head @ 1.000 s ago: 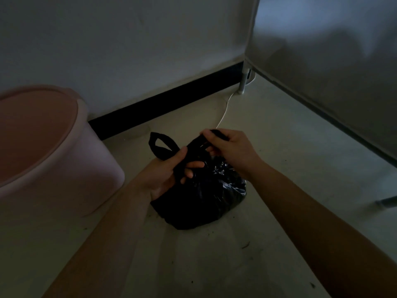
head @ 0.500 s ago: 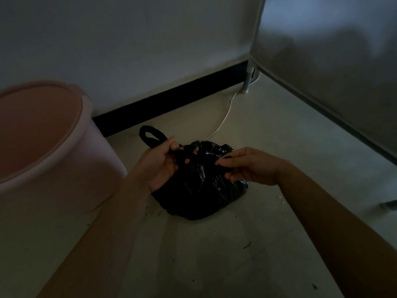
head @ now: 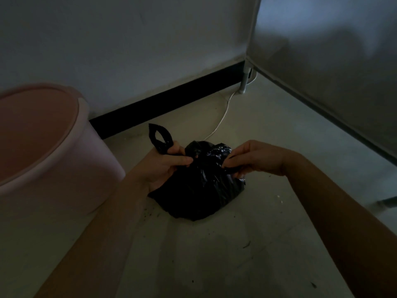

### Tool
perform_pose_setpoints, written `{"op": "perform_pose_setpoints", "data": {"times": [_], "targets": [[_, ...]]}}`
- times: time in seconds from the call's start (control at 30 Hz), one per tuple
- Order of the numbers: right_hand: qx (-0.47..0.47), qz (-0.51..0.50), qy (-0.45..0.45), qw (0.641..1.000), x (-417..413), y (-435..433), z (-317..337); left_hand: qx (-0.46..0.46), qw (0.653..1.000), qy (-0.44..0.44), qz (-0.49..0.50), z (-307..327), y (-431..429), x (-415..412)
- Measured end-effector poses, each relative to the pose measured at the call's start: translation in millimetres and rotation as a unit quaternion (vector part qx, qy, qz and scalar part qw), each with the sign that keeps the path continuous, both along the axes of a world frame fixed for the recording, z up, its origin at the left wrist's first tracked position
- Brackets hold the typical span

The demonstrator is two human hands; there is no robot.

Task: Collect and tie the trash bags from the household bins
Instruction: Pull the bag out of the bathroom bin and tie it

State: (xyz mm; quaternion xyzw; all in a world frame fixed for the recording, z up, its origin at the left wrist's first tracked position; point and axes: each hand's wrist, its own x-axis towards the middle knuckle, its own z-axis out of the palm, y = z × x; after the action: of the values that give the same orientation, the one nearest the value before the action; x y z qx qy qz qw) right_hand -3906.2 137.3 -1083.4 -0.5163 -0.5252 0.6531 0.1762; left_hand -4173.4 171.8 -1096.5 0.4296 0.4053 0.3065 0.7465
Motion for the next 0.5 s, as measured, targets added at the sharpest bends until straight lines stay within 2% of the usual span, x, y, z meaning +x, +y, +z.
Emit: {"op": "perform_pose_setpoints", "data": {"times": [0.07, 0.17, 0.27, 0.33, 0.4, 0.5], "targets": [[0.083, -0.039, -0.039, 0.995, -7, 3, 0, 0.008, 0.999, 0.009, -0.035, 2, -1, 0], [0.15, -0.084, -0.026, 0.985, -24, 6, 5, 0.043, 0.994, 0.02, -0.094, 8, -5, 3], [0.147, 0.026, -0.08, 0.986, -37, 7, -3, 0.066, 0.991, 0.04, -0.109, 12, -8, 8], [0.185, 0.056, -0.156, 0.969, -38, 5, -14, 0.098, 0.987, 0.104, -0.067, 13, -7, 7], [0.228, 0.013, -0.177, 0.957, -38, 4, -25, 0.147, 0.97, 0.192, 0.019, 11, -8, 5], [0.262, 0.003, -0.163, 0.951, -46, 1, -31, 0.21, 0.915, 0.298, 0.173, 0, -11, 11]]}}
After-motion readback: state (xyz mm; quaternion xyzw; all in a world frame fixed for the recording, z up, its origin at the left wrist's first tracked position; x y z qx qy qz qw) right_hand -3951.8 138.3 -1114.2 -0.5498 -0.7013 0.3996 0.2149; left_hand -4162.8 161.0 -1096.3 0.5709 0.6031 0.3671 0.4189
